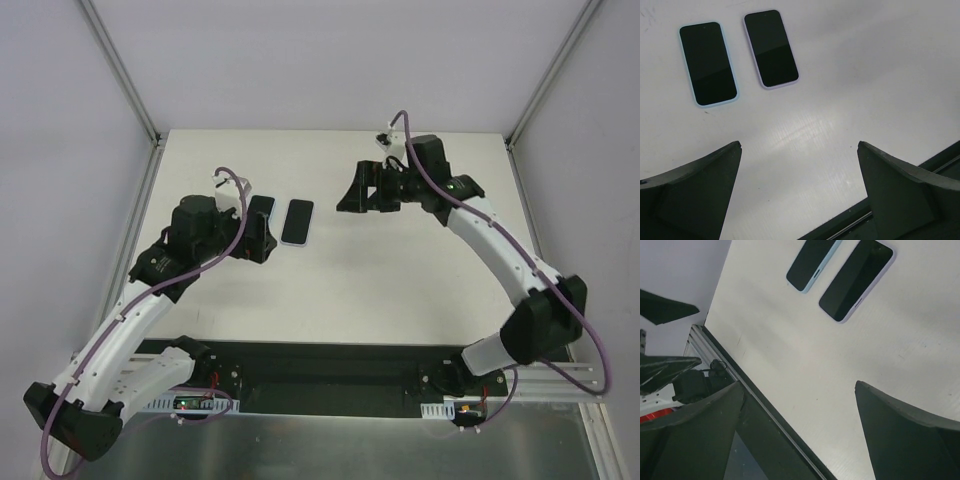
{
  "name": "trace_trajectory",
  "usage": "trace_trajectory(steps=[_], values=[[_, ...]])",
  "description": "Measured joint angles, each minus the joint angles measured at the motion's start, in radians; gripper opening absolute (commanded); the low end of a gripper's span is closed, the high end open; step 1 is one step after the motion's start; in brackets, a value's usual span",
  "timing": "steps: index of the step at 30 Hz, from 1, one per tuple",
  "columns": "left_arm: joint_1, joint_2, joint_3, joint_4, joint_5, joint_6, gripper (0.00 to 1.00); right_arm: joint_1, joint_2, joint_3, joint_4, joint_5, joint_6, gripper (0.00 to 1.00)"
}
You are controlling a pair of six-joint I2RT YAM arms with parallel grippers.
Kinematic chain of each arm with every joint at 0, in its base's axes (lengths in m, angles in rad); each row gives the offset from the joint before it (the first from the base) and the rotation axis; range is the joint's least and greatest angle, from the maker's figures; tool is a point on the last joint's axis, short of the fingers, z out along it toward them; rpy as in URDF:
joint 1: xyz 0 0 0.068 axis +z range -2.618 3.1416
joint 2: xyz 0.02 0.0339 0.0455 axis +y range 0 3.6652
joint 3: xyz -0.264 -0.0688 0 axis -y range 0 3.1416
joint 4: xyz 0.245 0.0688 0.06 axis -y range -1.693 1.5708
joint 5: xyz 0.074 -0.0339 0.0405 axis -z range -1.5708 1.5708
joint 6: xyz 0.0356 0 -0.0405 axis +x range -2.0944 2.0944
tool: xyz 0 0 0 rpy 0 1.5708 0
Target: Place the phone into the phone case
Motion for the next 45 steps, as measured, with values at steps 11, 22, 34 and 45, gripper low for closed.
trace_trajectory(steps=[11, 22, 34, 45], values=[[0.000, -0.136, -0.020, 0.104, 0.143, -0.101, 0.99, 0.037, -0.512, -0.399, -0.009, 0.146, 0.034, 0.96], [0.000, -0.202, -0.098, 0.158, 0.240, -0.193, 0.99, 0.037, -0.792, -0.502, -0.017, 0.234, 0.073, 0.96], [0.000, -0.251, -0.145, 0.211, 0.292, -0.258, 0.99, 0.037, -0.821, -0.509, -0.037, 0.253, 0.087, 0.96], [0.000, -0.248, -0.147, 0.238, 0.304, -0.272, 0.99, 0.037, -0.821, -0.509, -0.040, 0.257, 0.087, 0.96]])
